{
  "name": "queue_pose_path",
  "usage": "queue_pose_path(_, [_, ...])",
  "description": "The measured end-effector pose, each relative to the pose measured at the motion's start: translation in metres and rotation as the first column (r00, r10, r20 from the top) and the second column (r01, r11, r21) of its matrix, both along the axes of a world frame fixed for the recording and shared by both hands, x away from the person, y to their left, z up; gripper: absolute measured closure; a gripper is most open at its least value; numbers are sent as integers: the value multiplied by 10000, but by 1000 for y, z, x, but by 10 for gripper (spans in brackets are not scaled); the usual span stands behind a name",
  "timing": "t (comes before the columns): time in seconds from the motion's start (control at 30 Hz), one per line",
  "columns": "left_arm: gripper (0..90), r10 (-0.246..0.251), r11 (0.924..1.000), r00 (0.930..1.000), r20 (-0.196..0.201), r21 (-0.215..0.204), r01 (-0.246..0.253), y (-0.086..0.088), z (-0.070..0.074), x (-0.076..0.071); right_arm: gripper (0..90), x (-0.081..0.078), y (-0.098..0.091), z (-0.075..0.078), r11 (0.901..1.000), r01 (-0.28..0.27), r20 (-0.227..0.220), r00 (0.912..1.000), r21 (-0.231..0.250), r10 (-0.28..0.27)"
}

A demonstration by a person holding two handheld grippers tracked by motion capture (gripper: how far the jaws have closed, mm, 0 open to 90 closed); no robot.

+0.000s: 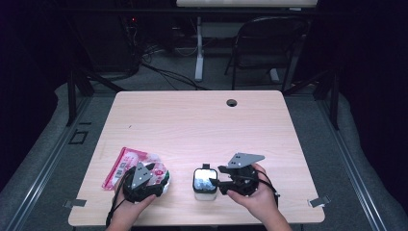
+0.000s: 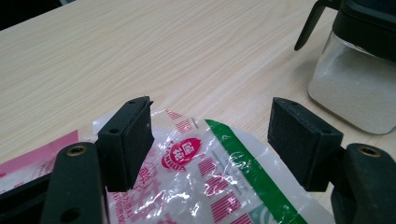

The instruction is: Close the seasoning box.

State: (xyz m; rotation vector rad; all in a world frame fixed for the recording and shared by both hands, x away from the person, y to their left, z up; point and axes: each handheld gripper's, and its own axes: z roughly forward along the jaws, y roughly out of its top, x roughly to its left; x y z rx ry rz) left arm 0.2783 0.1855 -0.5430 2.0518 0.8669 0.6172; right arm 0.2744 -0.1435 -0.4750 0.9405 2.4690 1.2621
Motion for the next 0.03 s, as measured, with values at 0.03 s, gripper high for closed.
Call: queue_pose_path(0.03, [311,8,10000,10000,-24,-41,-8,1,1,0,480,1,-2,0,9999,98,-11,10000,74,-98])
